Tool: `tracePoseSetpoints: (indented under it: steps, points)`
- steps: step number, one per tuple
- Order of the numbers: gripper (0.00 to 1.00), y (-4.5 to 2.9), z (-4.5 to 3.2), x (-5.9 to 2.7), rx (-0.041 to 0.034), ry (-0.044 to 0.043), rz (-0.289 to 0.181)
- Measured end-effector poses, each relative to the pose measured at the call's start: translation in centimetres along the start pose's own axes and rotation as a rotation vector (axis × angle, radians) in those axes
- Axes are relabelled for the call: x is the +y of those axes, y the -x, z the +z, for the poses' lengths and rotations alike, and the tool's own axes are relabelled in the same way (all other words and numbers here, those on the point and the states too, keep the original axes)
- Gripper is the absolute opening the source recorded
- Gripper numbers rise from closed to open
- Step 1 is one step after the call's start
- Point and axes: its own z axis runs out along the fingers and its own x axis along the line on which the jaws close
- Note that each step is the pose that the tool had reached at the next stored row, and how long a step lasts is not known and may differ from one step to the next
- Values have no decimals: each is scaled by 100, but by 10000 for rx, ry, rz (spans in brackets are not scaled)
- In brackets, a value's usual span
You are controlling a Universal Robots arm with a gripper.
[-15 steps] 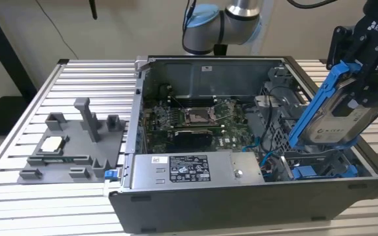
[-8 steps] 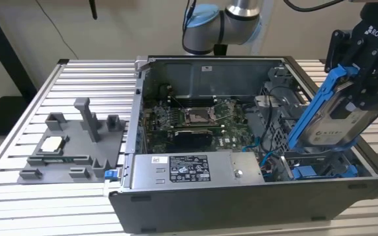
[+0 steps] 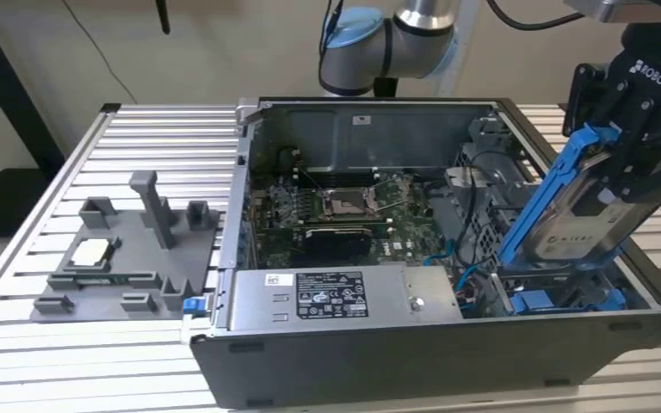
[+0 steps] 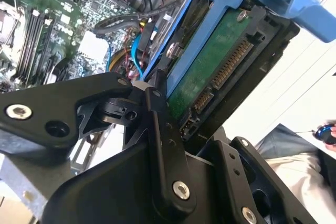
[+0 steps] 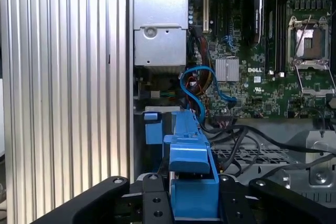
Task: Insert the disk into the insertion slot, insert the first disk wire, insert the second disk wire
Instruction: 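Insert the disk into the insertion slot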
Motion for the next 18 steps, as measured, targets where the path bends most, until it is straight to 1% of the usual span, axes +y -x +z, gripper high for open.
tracePoseSetpoints:
  steps: [4, 12, 18]
  points:
    - [33, 0, 31, -1, 1, 0, 0]
    - [33, 0, 62, -2, 0, 0, 0]
    - [33, -1, 120, -15, -1, 0, -1]
